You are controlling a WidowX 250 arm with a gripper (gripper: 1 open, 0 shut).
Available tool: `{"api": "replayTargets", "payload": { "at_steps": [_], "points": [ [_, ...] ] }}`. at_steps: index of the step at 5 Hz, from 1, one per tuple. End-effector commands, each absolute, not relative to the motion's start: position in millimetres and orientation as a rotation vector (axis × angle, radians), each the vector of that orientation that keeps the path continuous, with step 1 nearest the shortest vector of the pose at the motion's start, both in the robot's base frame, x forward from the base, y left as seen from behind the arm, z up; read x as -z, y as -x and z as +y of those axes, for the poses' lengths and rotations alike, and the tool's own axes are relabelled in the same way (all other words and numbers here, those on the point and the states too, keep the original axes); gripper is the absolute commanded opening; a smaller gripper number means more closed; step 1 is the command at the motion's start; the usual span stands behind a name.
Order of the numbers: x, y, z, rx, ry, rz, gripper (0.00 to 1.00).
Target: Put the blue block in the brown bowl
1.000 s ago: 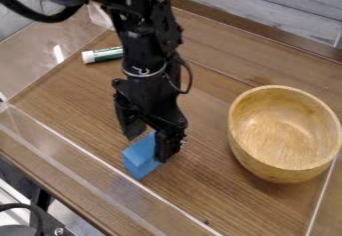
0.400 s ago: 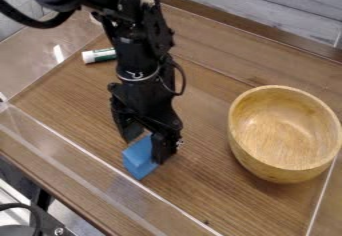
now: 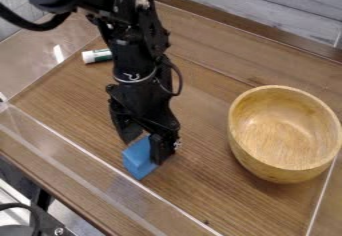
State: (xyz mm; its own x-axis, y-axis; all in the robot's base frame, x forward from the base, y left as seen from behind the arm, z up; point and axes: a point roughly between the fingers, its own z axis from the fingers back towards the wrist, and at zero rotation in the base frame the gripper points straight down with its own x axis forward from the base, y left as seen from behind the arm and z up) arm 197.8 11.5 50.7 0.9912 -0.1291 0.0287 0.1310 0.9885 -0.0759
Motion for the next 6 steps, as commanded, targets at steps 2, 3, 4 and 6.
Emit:
{"api": "replayTargets", "payload": {
  "at_steps": [2,3,4,6],
  "points": [
    [-49.3,-203.8,13.3,0.131,0.081,-0.057,1.0],
    [-45.7,-203.8,13.3,0.133,0.085,-0.058,0.0],
    [-47.3,-204.0,12.7,0.135,0.087,-0.059,0.0],
    [-52.2,-204.1,11.3,0.139,0.09,-0.059,0.0]
  ]
}}
